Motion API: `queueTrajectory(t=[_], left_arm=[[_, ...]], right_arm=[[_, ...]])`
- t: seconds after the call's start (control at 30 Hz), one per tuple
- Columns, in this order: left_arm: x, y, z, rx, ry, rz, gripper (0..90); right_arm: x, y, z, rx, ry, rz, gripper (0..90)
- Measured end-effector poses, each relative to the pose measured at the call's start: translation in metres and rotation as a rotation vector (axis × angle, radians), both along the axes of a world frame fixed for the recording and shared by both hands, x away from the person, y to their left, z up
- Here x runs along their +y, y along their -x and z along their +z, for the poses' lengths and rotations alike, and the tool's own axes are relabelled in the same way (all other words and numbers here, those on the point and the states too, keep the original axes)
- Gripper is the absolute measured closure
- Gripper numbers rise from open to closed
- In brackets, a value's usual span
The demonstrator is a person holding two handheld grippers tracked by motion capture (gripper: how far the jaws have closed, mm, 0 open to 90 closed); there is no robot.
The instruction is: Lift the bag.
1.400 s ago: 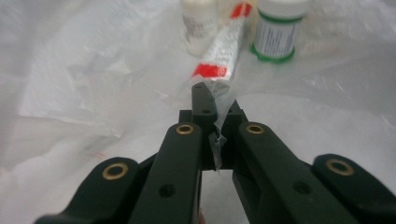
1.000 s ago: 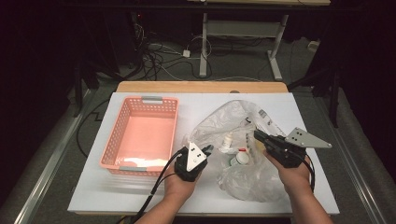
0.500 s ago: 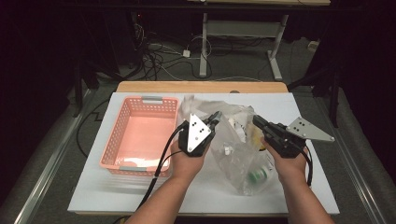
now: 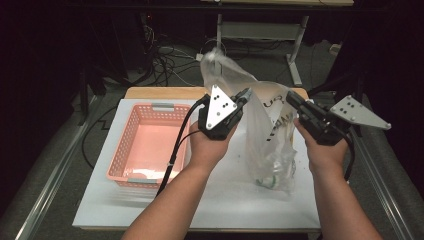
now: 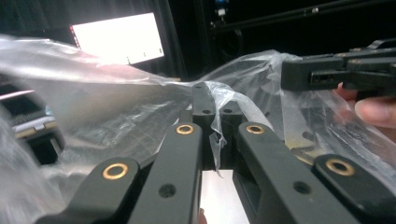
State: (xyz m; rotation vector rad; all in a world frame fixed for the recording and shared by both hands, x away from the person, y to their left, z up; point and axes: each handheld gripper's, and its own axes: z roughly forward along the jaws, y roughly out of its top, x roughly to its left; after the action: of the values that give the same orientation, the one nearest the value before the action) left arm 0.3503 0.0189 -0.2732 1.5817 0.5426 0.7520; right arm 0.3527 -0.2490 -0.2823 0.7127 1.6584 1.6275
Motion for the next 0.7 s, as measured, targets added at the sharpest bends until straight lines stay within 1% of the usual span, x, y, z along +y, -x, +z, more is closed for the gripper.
queueTrajectory(t=[0.1,0.2,0.27,0.3,0.4,0.57,0.7], left_arm=[[-0.001,0.0,0.009,-0.017,0.027,-0.003,88.2],[-0.001,0.002,0.016,-0.039,0.049,-0.007,88.2],[-0.002,0.002,0.017,-0.042,0.051,-0.011,88.2],[-0.003,0.002,0.015,-0.039,0.044,-0.012,88.2],[-0.003,-0.003,0.007,-0.01,0.036,-0.011,88.2],[0.0,-0.014,-0.006,0.05,0.035,-0.008,88.1],[0.002,-0.019,-0.014,0.091,0.013,-0.002,87.7]], right_arm=[[-0.002,0.0,0.013,-0.023,-0.012,-0.011,90.0],[-0.005,0.0,0.023,-0.046,-0.021,-0.017,90.0],[-0.005,0.0,0.025,-0.052,-0.024,-0.016,90.0],[-0.004,-0.001,0.024,-0.043,-0.024,-0.014,90.0],[-0.001,-0.005,0.013,-0.018,0.004,-0.011,90.0],[0.003,-0.016,-0.012,0.052,0.027,-0.01,90.0],[0.004,-0.022,-0.026,0.09,0.042,-0.016,90.0]])
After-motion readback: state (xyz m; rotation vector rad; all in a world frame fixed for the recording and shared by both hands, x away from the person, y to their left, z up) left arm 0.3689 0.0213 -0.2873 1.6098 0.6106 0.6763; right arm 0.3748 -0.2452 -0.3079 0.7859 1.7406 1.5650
